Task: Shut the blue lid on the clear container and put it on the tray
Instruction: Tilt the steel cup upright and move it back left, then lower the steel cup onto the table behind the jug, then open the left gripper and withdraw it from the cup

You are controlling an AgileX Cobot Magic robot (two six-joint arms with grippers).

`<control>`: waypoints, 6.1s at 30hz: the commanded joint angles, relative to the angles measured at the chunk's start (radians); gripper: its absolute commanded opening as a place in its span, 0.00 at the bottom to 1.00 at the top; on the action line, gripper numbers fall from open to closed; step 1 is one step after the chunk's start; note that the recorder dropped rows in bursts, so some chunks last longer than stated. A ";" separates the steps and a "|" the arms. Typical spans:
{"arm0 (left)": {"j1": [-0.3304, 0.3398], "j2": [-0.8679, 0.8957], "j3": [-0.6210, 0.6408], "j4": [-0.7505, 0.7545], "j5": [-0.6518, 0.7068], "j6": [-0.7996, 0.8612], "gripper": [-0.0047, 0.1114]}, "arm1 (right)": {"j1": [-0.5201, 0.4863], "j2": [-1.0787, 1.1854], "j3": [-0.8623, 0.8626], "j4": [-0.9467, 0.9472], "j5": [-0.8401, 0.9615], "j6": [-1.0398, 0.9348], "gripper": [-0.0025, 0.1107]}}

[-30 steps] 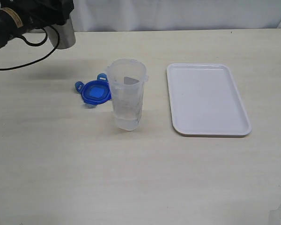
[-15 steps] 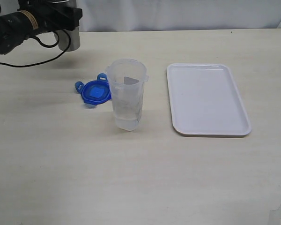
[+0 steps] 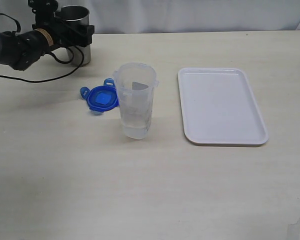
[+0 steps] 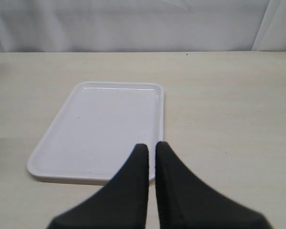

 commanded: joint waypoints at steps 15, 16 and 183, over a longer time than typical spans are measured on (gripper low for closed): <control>-0.044 0.162 -0.246 -0.103 -0.028 0.024 0.04 | -0.006 -0.004 0.002 -0.008 0.000 0.000 0.07; -0.044 0.162 -0.248 -0.103 -0.006 0.034 0.04 | -0.006 -0.004 0.002 -0.008 0.000 0.000 0.07; -0.166 -0.223 -0.165 -0.032 0.679 -0.039 0.88 | -0.006 -0.004 0.002 -0.008 0.000 0.000 0.07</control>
